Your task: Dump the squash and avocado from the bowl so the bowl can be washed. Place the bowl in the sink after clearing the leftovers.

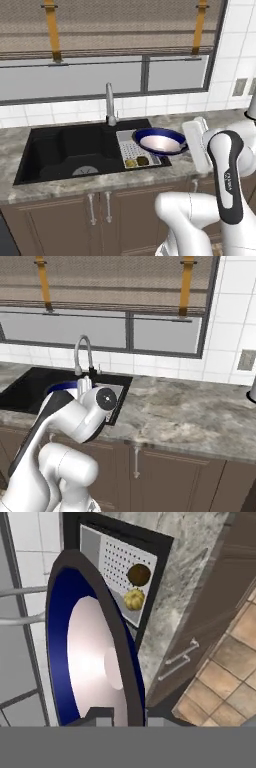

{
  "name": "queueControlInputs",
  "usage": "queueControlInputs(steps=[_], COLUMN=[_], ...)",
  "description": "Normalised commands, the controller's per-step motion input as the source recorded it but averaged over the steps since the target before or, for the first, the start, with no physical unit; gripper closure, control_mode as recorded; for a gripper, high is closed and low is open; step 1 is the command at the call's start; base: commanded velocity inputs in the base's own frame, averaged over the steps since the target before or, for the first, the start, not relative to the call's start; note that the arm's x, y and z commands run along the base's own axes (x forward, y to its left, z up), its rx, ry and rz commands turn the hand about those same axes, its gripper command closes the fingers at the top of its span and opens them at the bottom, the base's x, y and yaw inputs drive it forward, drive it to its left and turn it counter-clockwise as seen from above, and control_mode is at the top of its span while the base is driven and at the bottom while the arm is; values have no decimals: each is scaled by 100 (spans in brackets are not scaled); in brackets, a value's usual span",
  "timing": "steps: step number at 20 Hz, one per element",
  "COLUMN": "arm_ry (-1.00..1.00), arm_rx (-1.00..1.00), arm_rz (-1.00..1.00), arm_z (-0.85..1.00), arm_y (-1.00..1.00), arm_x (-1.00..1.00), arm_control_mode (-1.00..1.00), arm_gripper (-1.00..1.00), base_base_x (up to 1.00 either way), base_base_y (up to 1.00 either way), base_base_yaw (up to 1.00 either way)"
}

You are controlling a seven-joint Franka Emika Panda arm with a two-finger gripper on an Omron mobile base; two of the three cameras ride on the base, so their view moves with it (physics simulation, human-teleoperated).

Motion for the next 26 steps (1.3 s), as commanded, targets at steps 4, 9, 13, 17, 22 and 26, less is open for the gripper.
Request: queueControlInputs(steps=[4,9,13,17,22,26], arm_ry=[0,0,0,0,0,0], arm_rx=[0,0,0,0,0,0], arm_rz=[0,0,0,0,0,0], arm_z=[0,0,0,0,0,0], arm_y=[0,0,0,0,0,0], arm_x=[0,0,0,0,0,0], arm_control_mode=[100,100,100,100,100,100], arm_gripper=[100,100,100,100,100,100], base_base_x=[3,5,18,30,40,46], base_base_y=[100,100,100,99,70,14], base_base_yaw=[3,2,1,0,0,-3])
